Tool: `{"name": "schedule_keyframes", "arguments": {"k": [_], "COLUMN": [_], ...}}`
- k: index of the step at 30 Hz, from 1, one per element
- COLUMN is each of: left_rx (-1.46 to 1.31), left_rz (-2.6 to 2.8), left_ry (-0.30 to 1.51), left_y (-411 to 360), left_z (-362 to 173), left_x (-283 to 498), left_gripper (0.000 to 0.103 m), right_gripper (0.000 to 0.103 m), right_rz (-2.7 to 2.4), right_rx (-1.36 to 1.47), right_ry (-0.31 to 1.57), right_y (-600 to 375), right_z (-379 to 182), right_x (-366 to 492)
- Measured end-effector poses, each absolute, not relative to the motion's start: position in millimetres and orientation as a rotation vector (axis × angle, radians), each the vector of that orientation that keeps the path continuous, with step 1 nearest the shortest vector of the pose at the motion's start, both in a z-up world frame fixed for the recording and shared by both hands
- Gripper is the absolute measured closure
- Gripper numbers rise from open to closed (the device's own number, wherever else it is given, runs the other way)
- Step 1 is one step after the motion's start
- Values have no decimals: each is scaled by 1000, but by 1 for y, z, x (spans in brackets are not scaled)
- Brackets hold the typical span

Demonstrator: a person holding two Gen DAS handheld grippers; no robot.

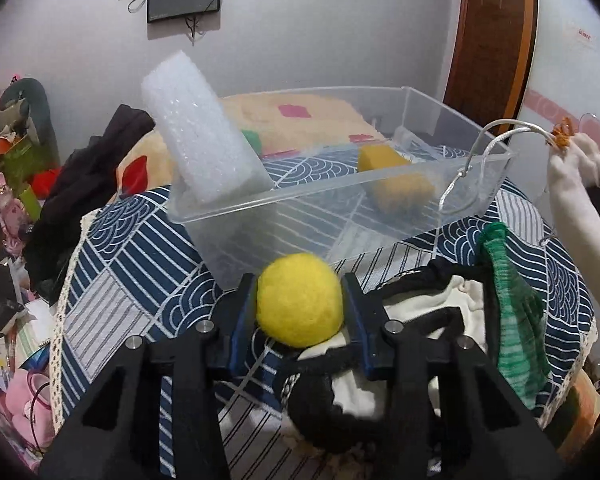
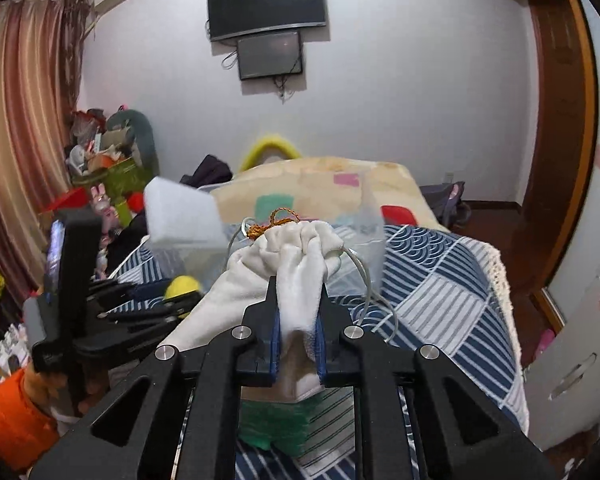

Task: Organize soft objects
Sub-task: 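Grasp the yellow felt ball with the left tool while the right tool grasps the white pouch, then drop the ball and the white pouch into the clear box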

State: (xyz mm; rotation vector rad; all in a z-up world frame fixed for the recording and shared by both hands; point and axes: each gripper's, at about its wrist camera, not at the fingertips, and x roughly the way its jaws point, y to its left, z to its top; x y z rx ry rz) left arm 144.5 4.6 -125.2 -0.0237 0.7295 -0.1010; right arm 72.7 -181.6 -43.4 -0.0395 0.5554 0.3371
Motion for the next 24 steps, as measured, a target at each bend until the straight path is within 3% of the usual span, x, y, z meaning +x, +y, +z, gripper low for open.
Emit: {"name": "schedule_keyframes", "arguments": {"k": [12, 24], "left_rx": [-30, -5], "left_rz": [-95, -131], "left_ry": [586, 482], "left_y": [21, 9], "left_z": [-76, -34], "left_x": [96, 113], "left_gripper": [61, 61], "right_gripper": [91, 91], "right_rz": [287, 294], "right_rx": [-25, -30], "right_ry": [507, 379], "right_y": [-194, -182], "right_z": [-22, 17], "right_x": [78, 104]}}
